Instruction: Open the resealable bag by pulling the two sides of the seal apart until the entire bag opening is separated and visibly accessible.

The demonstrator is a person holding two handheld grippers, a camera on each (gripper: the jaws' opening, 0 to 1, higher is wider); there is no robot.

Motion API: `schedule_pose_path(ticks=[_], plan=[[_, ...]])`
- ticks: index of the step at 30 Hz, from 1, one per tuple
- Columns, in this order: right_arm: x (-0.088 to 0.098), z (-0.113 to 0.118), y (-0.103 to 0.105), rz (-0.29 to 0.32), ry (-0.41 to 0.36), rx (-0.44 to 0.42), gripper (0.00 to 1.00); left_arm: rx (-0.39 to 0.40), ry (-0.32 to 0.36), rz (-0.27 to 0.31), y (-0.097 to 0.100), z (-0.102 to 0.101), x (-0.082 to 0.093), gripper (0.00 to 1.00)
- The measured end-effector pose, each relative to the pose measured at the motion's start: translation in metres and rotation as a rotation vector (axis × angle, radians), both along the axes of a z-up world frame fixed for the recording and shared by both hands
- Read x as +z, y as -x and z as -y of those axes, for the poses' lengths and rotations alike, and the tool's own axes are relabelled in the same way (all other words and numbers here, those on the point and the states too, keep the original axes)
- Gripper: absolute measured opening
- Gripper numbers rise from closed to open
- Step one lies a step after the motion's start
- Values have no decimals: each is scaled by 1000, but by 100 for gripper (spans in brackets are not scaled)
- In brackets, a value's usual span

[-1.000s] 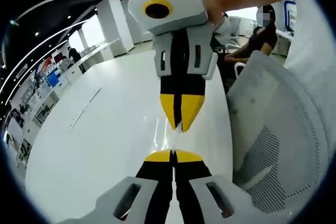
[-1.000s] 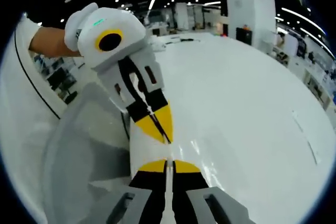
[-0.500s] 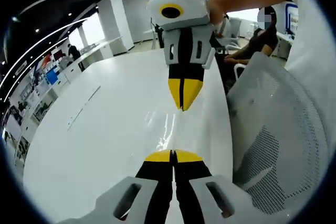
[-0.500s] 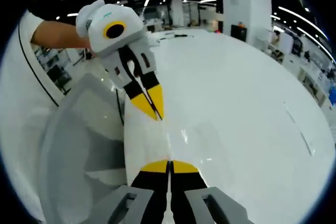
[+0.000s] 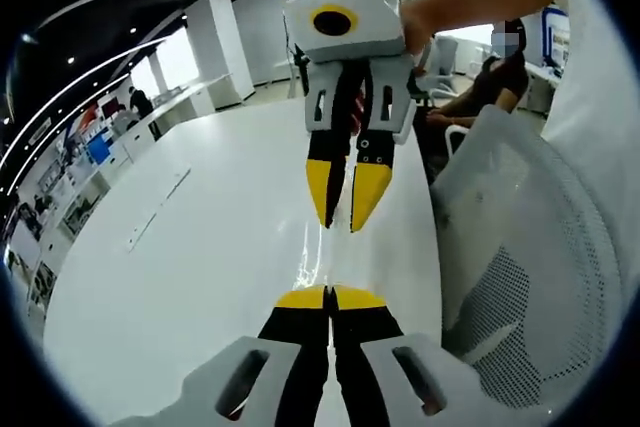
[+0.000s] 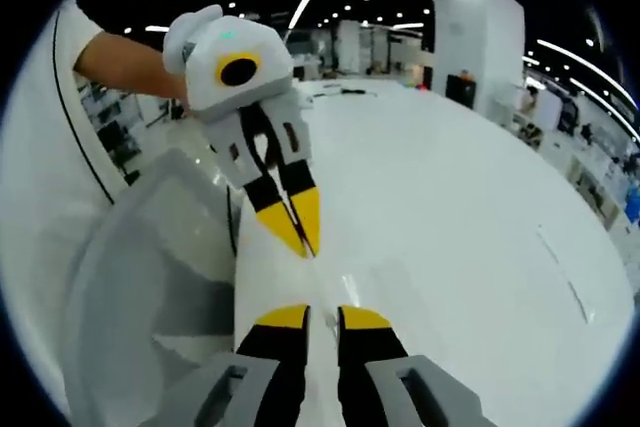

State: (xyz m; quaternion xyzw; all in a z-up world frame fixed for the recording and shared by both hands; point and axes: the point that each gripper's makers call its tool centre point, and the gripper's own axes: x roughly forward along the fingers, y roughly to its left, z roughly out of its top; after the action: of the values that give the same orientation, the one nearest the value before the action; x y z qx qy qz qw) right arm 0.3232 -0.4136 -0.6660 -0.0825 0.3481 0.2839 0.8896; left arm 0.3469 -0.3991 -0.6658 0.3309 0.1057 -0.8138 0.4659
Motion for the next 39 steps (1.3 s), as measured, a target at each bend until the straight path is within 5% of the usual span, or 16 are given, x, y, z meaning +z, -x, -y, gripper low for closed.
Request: schedule_pose_path(ticks=[7,10,31,39], plan=[[-5,0,4,-48,5,8,0,-1,-8,10,0,0,-1,0],[-15,8,13,-92,76,20,0,-13,-27,27,0,-3,-7,0],[-28,50,57,-153,169,-44,0,-4,-28,8,-6,-10,-8,0],[-28,42,61,-175,132,-64,0,-39,10,44,-3,-9,-7,0]])
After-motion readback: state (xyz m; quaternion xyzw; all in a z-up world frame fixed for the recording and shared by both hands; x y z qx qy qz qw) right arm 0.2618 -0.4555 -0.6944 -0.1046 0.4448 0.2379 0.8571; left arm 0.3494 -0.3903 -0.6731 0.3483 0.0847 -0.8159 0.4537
